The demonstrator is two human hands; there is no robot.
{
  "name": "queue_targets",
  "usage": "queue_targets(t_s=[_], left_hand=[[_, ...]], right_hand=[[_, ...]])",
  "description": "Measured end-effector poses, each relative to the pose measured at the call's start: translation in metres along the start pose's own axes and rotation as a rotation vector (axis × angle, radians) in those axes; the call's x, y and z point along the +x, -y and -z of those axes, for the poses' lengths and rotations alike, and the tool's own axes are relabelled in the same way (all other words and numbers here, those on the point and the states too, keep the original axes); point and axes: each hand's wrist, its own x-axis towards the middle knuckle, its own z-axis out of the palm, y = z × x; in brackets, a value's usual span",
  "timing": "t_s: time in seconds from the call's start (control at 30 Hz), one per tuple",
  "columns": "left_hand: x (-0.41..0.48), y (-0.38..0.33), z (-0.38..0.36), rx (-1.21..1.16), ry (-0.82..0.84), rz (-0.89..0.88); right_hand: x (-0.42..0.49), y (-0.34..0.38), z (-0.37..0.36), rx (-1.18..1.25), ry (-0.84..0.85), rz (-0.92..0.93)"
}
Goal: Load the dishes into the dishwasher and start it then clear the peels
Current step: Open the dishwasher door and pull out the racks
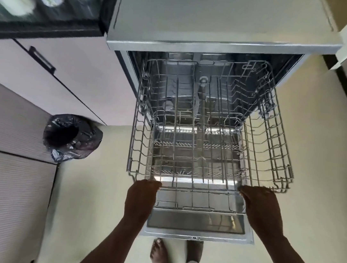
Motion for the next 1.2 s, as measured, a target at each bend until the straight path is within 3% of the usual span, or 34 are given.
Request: queue_targets(t_s=[0.4,0.63,0.9,1.0,1.2], left_hand=[[-0.011,0.002,-0.001,0.018,0.1,-0.054],[-0.016,0.003,0.012,-0.047,0.216,-0.044],[-0.017,-0.002,0.031,-0.059,0.293,-0.09],[-0.015,0.008,0.034,-0.032,0.249,-0.174],[0.004,0.041,0.085,-0.064,0.014,-0.35]], right_hand=[[-0.008,0.003,0.003,-0.071,0.031,0.027],[-0.008,0.008,-0.004,-0.108,0.151,-0.092],[-0.014,0.046,0.008,-0.052,0.236,-0.106],[-0.013,0.065,0.011,-0.042,0.246,-0.146],[0.012,0.158,0.03,-0.01,0.086,-0.103]])
